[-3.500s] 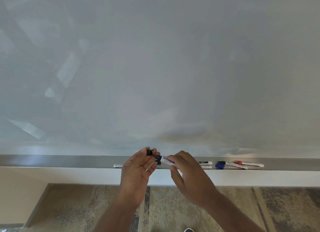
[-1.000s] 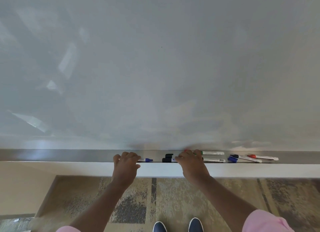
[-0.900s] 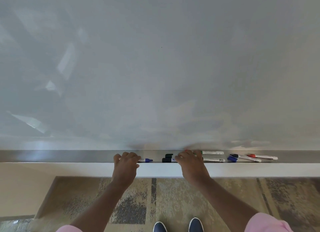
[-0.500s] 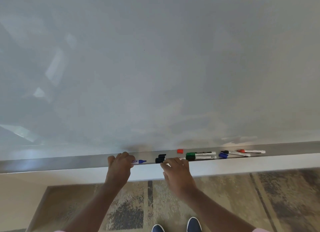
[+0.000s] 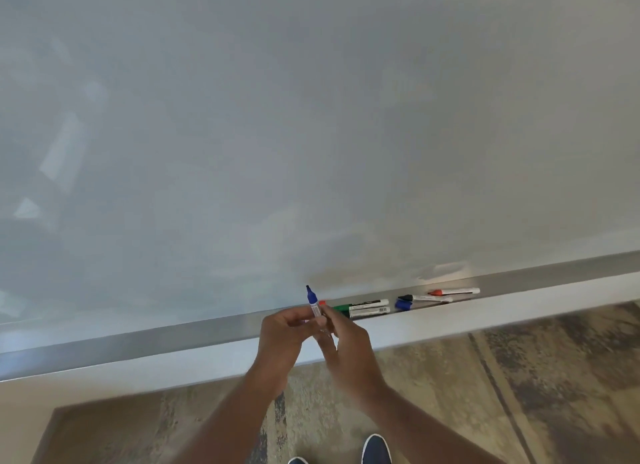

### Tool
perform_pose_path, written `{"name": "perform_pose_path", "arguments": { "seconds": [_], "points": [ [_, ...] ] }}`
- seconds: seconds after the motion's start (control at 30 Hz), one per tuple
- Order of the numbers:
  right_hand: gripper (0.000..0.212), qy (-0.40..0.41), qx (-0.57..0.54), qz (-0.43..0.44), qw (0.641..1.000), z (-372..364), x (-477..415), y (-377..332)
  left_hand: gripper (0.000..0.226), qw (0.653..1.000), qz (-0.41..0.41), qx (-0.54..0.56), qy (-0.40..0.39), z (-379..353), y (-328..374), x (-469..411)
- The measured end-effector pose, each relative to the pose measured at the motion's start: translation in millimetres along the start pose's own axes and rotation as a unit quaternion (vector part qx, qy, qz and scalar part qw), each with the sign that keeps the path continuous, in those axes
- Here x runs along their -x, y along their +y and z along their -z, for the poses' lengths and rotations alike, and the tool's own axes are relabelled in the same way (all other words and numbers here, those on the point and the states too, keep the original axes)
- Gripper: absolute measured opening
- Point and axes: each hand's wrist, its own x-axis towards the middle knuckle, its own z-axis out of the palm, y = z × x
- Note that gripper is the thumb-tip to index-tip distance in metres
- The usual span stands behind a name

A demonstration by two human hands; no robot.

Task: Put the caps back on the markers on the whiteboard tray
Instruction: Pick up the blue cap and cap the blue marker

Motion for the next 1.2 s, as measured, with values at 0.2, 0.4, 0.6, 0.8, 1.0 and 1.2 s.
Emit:
{"name": "perform_pose_path", "arguments": {
  "seconds": [0.2,0.4,0.6,0.8,1.0,1.2],
  "points": [
    [0.042,0.087,0.017,-0.013,0.996,66.9,5.9,30.2,0.016,0.998,-0.012,-0.052,-0.044,-73.1,-2.1,-20.1],
    [0.012,0.157,0.052,-0.061,0.984,130.8,3.9,80.7,0.013,0.943,-0.113,-0.313,0.003,-134.7,-24.5,-62.9],
    [0.017,0.156,0.069,-0.072,0.983,171.9,1.1,114.2,0.025,0.788,-0.190,-0.585,-0.029,-170.2,-52.0,-93.5],
    [0.008,0.159,0.057,-0.078,0.983,195.3,0.0,129.1,0.029,0.706,-0.219,-0.671,-0.065,-184.2,-78.3,-106.9],
    [0.009,0.143,0.046,-0.094,0.984,206.9,-0.1,133.1,0.032,0.689,-0.213,-0.691,-0.054,-194.4,-83.5,-110.2],
    [0.014,0.134,0.031,-0.089,0.986,209.0,1.4,131.6,0.020,0.723,-0.209,-0.658,-0.026,-197.8,-81.6,-111.1]
  ]
}}
